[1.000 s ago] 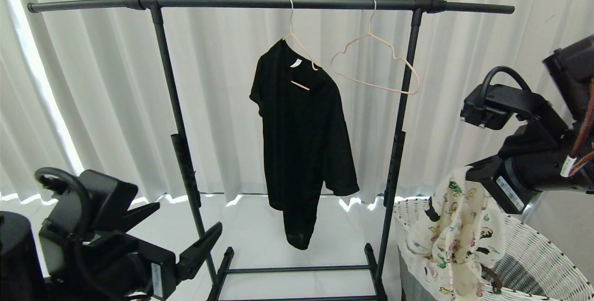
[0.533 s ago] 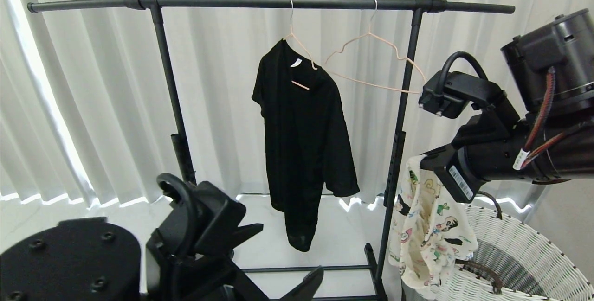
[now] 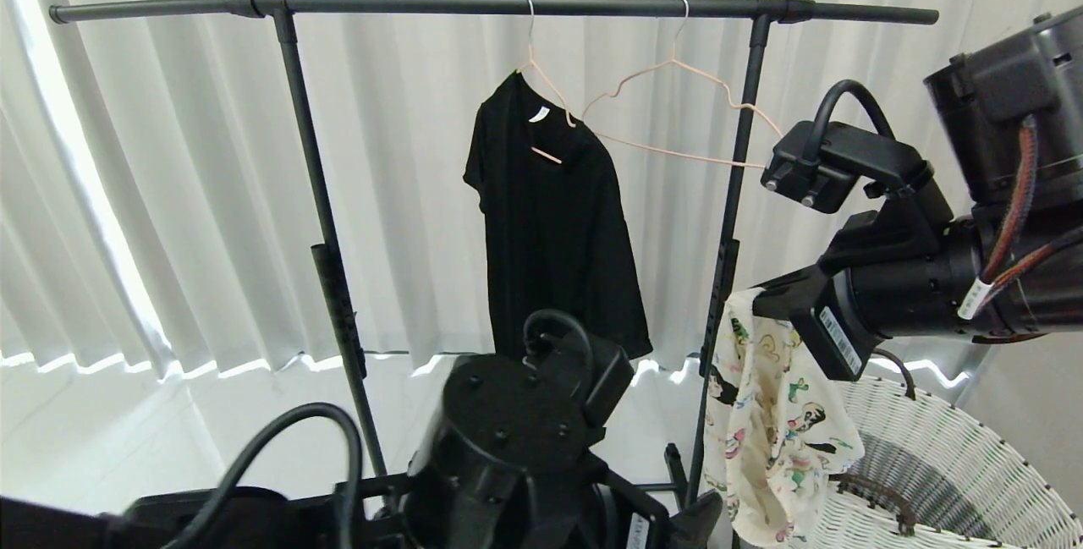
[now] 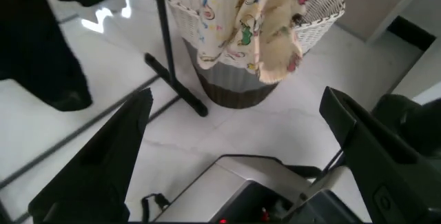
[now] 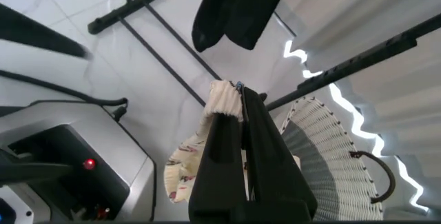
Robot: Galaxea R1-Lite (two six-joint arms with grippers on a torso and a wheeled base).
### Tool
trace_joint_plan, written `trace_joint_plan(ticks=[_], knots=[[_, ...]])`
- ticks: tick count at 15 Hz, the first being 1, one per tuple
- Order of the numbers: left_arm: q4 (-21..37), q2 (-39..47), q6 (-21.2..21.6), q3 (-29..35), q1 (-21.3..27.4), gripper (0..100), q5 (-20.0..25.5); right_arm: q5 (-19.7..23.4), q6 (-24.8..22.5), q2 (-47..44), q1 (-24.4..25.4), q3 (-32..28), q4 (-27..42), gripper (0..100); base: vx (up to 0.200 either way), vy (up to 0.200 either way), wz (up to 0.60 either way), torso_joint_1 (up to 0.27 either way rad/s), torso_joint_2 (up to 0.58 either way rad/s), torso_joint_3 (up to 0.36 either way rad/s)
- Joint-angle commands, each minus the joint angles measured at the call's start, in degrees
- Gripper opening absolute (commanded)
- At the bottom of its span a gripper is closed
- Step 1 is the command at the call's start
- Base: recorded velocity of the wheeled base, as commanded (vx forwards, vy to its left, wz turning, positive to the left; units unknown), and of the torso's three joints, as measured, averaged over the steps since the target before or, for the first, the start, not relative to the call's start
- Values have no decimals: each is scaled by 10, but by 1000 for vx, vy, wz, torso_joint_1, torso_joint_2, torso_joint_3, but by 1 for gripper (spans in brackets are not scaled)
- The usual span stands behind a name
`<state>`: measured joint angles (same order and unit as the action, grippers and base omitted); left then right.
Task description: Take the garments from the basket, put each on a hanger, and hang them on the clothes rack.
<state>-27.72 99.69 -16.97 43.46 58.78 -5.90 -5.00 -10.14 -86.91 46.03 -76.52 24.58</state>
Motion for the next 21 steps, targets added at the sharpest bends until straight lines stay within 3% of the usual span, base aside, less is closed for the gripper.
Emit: trace_joint_plan(ticks=[1, 6, 9, 12, 15, 18, 21], knots=[[-1, 80, -24, 52, -1, 100, 5, 1, 0, 11, 4, 1, 0, 0, 0, 0, 0, 0, 0, 0], [-1, 158, -29, 95, -34, 100, 27, 7, 1, 29, 26, 3, 3, 0, 0, 0, 0, 0, 0, 0], [-11, 245, -103, 165, -43, 100, 17, 7, 5, 50, 40, 3, 9, 0, 0, 0, 0, 0, 0, 0], [-11, 273, -111, 161, -39, 100, 12, 7, 6, 60, 39, 3, 29, 0, 0, 0, 0, 0, 0, 0], [-11, 253, -99, 92, -41, 100, -15, 8, 15, 53, 16, 2, 28, 0, 0, 0, 0, 0, 0, 0], [-11, 152, -76, -20, -46, 100, -28, 8, 16, 35, -25, 1, 16, 0, 0, 0, 0, 0, 0, 0], [-11, 48, -57, -118, -59, 100, -30, 15, 14, 20, -34, 1, -3, 0, 0, 0, 0, 0, 0, 0]])
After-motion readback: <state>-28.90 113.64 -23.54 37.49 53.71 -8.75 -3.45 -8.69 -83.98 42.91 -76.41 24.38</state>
